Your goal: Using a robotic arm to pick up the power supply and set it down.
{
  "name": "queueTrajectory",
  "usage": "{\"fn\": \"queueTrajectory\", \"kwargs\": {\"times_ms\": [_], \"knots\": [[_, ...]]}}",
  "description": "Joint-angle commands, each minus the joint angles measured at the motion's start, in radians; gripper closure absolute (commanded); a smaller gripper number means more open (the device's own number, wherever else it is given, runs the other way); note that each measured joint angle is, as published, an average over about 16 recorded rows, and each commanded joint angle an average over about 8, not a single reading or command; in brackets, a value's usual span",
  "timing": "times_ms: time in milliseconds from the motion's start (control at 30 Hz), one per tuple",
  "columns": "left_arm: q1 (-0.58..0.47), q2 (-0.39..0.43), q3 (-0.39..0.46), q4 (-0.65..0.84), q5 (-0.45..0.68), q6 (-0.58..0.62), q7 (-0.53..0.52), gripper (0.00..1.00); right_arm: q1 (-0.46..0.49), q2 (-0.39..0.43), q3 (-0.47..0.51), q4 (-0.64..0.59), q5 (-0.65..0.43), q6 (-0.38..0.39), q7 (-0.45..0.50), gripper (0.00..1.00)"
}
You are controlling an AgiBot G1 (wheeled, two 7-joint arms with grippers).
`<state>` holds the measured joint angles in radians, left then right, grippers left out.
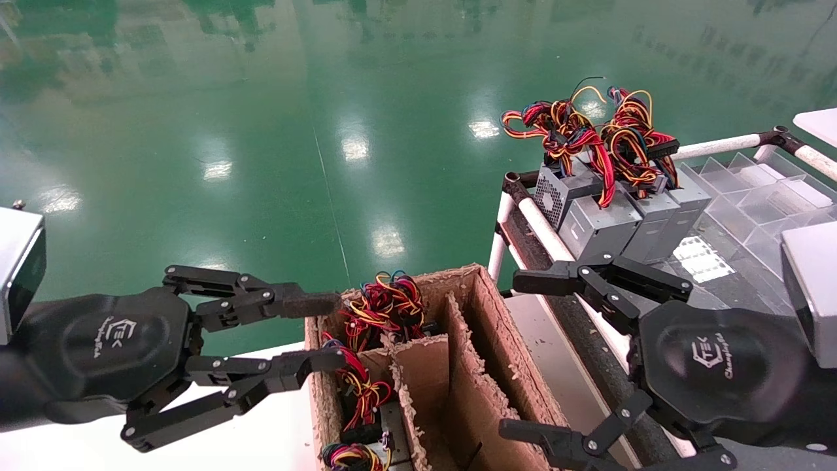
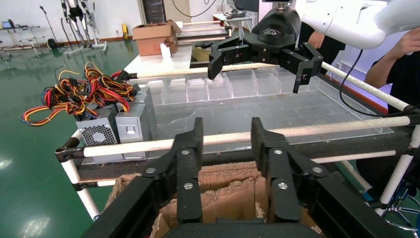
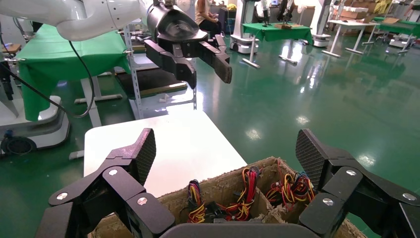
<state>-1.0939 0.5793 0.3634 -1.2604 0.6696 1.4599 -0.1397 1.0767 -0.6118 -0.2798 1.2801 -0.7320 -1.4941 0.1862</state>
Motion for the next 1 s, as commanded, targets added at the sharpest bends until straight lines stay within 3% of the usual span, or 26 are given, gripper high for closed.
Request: {"fn": "queueTrajectory", "kwargs": {"times_ms": [33,433,700,1000], "knots": [[0.0,0.0,0.0,0.0,0.0,0.0,0.0,1.0,0.0,0.0,0.0,0.0,0.0,0.0,0.0,0.0],[0.0,0.0,0.0,0.0,0.0,0.0,0.0,1.0,0.0,0.0,0.0,0.0,0.0,0.0,0.0,0.0],[0.0,0.0,0.0,0.0,0.0,0.0,0.0,0.0,0.0,0.0,0.0,0.0,0.0,0.0,0.0,0.0],[0.0,0.0,0.0,0.0,0.0,0.0,0.0,0.0,-0.002,-0.002,-0.005,-0.003,-0.01,0.012,0.006,0.0]]}}
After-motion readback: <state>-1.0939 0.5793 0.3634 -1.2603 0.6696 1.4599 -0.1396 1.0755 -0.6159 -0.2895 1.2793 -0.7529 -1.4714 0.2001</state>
